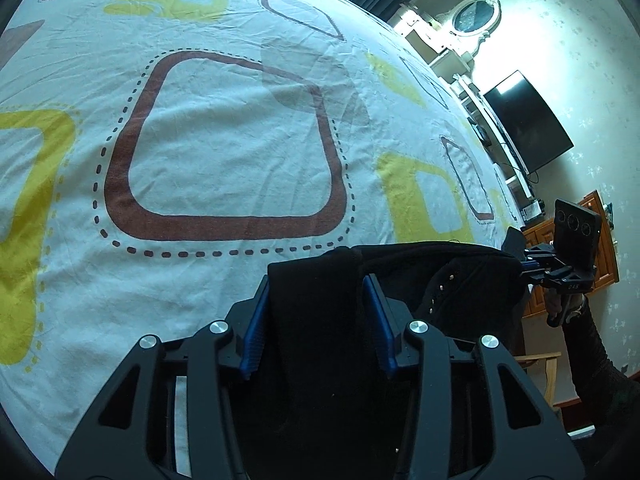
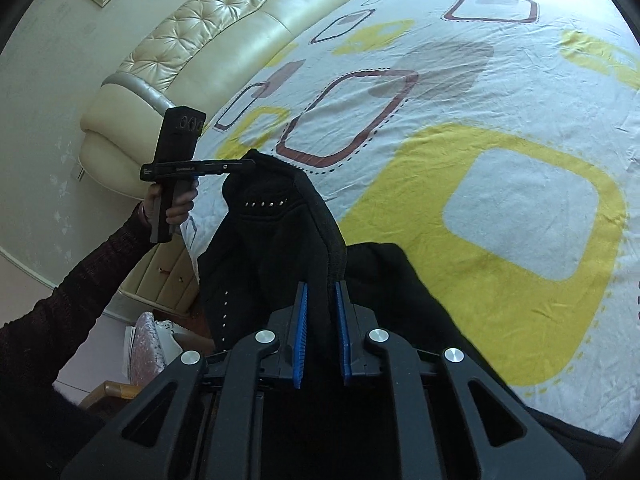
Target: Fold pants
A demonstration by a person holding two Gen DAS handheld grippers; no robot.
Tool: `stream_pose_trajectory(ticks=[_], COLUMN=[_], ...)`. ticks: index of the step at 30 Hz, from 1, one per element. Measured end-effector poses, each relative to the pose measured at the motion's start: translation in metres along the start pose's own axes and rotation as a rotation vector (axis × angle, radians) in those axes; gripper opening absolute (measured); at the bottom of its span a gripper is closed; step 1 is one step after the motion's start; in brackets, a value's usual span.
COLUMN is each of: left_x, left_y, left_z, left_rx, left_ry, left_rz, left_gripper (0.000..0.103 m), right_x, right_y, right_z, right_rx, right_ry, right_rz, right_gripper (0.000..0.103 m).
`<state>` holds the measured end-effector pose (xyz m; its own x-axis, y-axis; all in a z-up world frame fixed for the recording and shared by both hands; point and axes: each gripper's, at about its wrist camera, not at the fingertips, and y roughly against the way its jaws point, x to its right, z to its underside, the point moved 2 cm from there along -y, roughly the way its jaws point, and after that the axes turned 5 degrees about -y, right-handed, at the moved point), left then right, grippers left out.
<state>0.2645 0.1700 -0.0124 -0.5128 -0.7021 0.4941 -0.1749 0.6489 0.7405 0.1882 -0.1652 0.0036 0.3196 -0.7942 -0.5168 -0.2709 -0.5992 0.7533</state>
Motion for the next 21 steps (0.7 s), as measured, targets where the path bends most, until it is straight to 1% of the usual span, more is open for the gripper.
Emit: stream_pose_trajectory(ticks=[6, 7, 9, 11, 12, 15, 17, 19, 21], left_x=[0.024, 0.027, 0.033, 0.035, 0.035, 0.036, 0.032, 0.030, 0.029], left_y=[0.031, 0.036, 0.047, 0.053, 0.054, 0.053, 0.046, 0.044, 0.044], left_z=[0.024, 0.029, 0.046, 0.065, 0.075, 0.109, 0.125, 0.138, 0.147], left_rx=[0.061, 0.067, 0.073, 0.065, 0.058, 0.038, 0.007, -0.005, -0.006], left_ry=[-0.031, -0.038, -0.048, -0.037, -0.030, -0.021, -0.011, 0.007, 0.012], left_rz=[0.071, 0.076, 0.060, 0.062, 0.053, 0.014, -0.030, -0.072, -0.097], left_gripper=[0.044, 0.044, 0.044, 0.044, 0.043, 0.034, 0.030, 0.021, 0.021], right_x=[-0.037, -0.041, -0.048, -0.052, -0.054, -0.055, -0.055, -0.052, -0.051], right_y=[-0.005, -0.006, -0.010, -0.018, -0.023, -0.037, -0.043, -0.043, -0.043], right_z=[0.043, 0.051, 0.069, 0.085, 0.092, 0.112, 0.119, 0.122, 0.126], right_rx=[0.011, 0.007, -0.007, -0.036, -0.049, -0.083, -0.083, -0.071, -0.059], right_ry=[0.053, 0.055, 0.066, 0.069, 0.074, 0.077, 0.078, 0.058, 0.051], right_rz=[0.020, 0.018, 0.033, 0.036, 0.048, 0.077, 0.097, 0.098, 0.102], right_gripper=[0.014, 0.014, 0.014, 0.014, 0.013, 0.014, 0.014, 0.016, 0.017])
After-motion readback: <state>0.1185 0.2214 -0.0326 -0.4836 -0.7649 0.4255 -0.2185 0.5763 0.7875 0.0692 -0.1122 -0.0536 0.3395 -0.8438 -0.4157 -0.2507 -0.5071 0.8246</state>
